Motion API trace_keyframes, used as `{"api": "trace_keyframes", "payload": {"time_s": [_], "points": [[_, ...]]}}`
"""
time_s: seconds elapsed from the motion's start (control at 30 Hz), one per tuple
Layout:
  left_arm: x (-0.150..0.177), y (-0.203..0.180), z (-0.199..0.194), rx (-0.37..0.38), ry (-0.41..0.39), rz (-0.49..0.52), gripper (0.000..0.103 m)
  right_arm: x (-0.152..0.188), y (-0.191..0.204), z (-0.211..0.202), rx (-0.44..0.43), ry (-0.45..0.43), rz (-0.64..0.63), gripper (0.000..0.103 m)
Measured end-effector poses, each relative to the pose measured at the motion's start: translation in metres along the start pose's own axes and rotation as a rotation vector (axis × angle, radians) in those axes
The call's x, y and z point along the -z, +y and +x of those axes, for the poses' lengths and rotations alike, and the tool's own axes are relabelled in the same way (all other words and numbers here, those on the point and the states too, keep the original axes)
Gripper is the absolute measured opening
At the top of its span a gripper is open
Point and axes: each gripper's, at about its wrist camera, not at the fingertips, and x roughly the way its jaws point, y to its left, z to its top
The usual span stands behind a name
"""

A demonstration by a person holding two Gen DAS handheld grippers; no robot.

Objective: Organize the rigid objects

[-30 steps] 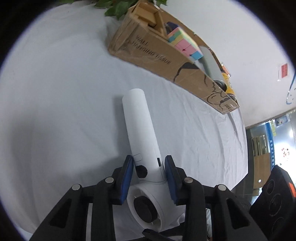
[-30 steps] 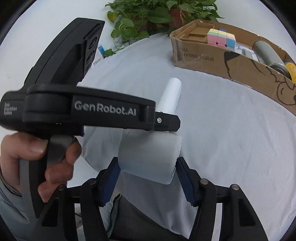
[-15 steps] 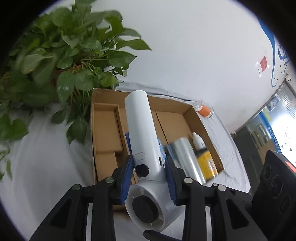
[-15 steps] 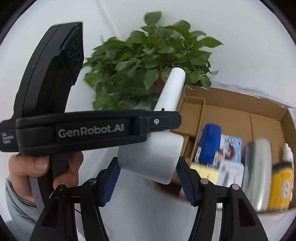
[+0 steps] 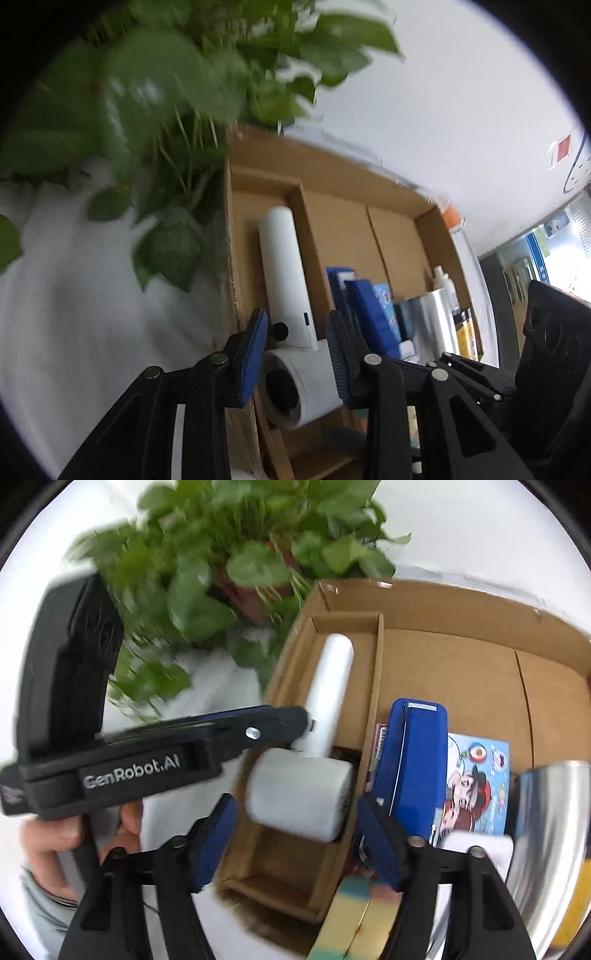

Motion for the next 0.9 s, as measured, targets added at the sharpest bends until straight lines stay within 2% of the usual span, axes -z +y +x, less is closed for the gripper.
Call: {"api": "trace_keyframes", "payload": {"time_s": [0.07,0.1,0.13,0.17,0.2,0.23,0.3,0.37,0.4,0.47,0.63,0.7,0.9], "points": [[0.005,-0.006,-0.026,-0.024,-0.071,0.006,0.032,0.008,0.006,-0.036,-0.025,-0.077,-0.033,0.073],[0.009,-0.011,-0.042,-0.034,-0.112,0.015,0.036,0.016,0.01,-0.061,-0.023,-0.139,-0.059,0.082],[0.016,-0.021,-0.064,-0.059,-0.173,0.037,0.048,0.026,0.01,-0.081,-0.018,-0.193,-0.079,0.096],[0.029,-0.034,-0.088,-0.099,-0.247,0.076,0.06,0.046,0.008,-0.107,0.006,-0.27,-0.103,0.099],[0.047,-0.049,-0.111,-0.147,-0.329,0.117,0.087,0.064,0.005,-0.122,0.035,-0.318,-0.118,0.102],[0.069,-0.063,-0.132,-0.202,-0.409,0.151,0.097,0.081,0.001,-0.133,0.073,-0.354,-0.131,0.103],[0.118,-0.089,-0.161,-0.283,-0.547,0.203,0.103,0.12,-0.012,-0.144,0.193,-0.407,-0.149,0.102],[0.164,-0.113,-0.177,-0.359,-0.663,0.236,0.103,0.157,-0.026,-0.151,0.261,-0.431,-0.108,0.103],[0.184,-0.124,-0.179,-0.398,-0.691,0.238,0.103,0.166,-0.032,-0.149,0.269,-0.435,-0.094,0.102],[0.219,-0.144,-0.168,-0.463,-0.705,0.221,0.103,0.189,-0.037,-0.153,0.308,-0.452,-0.107,0.102],[0.264,-0.177,-0.14,-0.478,-0.694,0.125,0.103,0.238,-0.044,-0.186,0.378,-0.501,-0.153,0.102],[0.272,-0.187,-0.138,-0.492,-0.705,0.125,0.103,0.248,-0.049,-0.195,0.4,-0.509,-0.146,0.102],[0.286,-0.225,-0.138,-0.471,-0.709,0.184,0.103,0.278,-0.057,-0.23,0.428,-0.542,-0.129,0.102]]}}
